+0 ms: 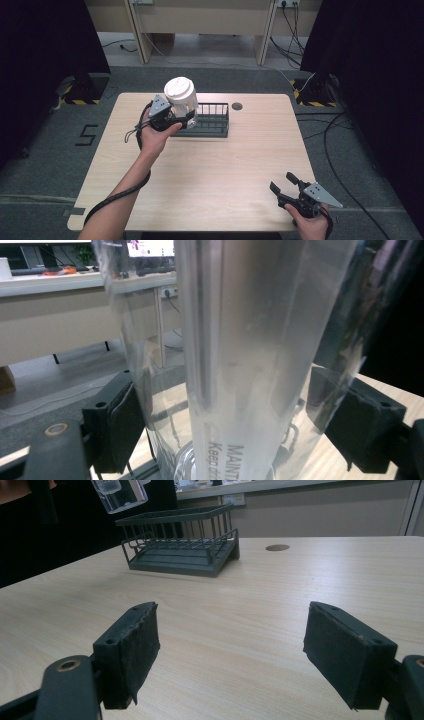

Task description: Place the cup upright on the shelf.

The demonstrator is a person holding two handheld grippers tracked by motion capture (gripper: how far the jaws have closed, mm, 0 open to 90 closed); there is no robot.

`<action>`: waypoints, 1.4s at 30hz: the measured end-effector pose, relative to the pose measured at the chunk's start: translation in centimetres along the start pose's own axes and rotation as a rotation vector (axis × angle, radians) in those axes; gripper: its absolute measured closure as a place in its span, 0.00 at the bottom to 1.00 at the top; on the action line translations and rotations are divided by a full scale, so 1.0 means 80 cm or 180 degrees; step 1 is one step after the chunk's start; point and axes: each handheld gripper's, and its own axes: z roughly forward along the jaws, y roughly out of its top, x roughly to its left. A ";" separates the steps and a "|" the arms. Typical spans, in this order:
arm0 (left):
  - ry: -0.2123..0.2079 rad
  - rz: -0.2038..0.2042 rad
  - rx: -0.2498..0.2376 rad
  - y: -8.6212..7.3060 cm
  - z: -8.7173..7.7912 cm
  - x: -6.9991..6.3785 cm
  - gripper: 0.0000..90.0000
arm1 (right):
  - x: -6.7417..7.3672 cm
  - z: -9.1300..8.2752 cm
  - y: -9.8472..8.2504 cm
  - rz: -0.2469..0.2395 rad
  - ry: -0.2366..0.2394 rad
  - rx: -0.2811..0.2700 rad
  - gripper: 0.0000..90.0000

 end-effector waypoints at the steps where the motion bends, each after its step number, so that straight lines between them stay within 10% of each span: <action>1: 0.0018 0.0046 -0.0011 0.002 0.001 0.000 0.20 | 0.000 0.000 0.000 0.0007 0.0002 0.0009 0.25; 42: 0.0100 -0.0059 -0.0036 0.029 0.055 0.015 0.20 | -0.002 -0.001 0.000 0.0038 0.0018 0.0009 0.25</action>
